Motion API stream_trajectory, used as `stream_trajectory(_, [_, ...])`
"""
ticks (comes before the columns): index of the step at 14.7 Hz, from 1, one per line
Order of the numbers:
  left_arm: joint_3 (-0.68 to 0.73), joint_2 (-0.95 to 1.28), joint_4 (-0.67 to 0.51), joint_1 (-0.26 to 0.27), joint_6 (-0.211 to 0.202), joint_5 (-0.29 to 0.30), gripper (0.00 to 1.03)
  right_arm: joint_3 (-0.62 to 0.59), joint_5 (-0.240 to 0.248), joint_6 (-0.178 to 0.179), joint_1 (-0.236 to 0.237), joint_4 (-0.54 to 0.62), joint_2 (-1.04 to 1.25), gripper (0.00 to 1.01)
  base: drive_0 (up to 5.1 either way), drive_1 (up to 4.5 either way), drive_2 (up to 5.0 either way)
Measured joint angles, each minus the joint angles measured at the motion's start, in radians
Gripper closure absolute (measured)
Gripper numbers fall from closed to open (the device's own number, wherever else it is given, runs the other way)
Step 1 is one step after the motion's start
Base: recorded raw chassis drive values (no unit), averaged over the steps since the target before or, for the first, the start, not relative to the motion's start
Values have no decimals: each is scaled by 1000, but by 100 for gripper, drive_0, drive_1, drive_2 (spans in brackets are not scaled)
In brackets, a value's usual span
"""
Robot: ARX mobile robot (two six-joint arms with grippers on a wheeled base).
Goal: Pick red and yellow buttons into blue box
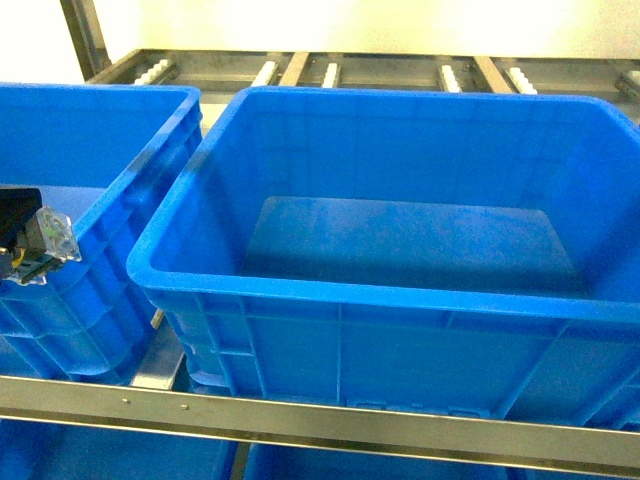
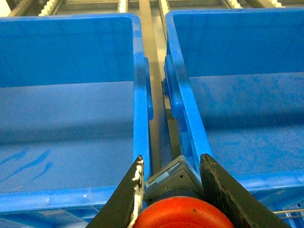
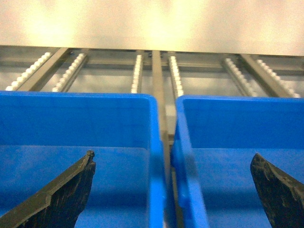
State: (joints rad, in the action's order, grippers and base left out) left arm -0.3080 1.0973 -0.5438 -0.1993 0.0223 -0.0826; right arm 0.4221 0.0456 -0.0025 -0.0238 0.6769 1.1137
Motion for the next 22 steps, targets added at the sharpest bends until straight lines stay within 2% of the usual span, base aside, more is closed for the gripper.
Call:
stream_trajectory(1, [0,0,0,0,0,0,73,-63,10,17,-40,-3,-106,3,0,0,0])
stream_trajectory(2, [0,0,0,0,0,0,73,-108,-1,29,-71,-53,-198,3,0,0,0])
stream_trajectory(4, [0,0,0,0,0,0,73,-181,-27,57,-95,-180,-386,3,0,0,0])
stream_trajectory(5, [0,0,0,0,0,0,73,-193,-35,66,-92,-240,-461,3,0,0,0])
stream_trajectory(6, [0,0,0,0,0,0,73,-209,-13,72,-70,-289,-526,3,0,0,0])
stream_trajectory(7, [0,0,0,0,0,0,73,-235,27,68,-26,-362,-605,3,0,0,0])
stream_trajectory(8, [0,0,0,0,0,0,73,-261,59,60,2,-388,-646,3,0,0,0])
stream_trajectory(13, [-39,35,19,-5,-7,10,73,-262,71,57,2,-384,-645,3,0,0,0])
stream_trajectory(15, [-141,129,6,-33,-31,58,73,-262,71,56,2,-385,-645,3,0,0,0])
stream_trajectory(17, [-292,262,41,-69,-82,118,73,-262,71,55,2,-384,-645,3,0,0,0])
stream_trajectory(19, [-444,398,162,-106,-141,182,73,-262,71,55,2,-384,-645,3,0,0,0])
stream_trajectory(20, [-533,470,276,-119,-151,239,73,-262,71,55,2,-384,-645,3,0,0,0])
stream_trajectory(21, [-605,534,365,-132,-162,272,73,-262,71,55,2,-384,-645,3,0,0,0])
stream_trajectory(22, [-618,545,383,-132,-161,280,73,-262,71,55,2,-384,-645,3,0,0,0])
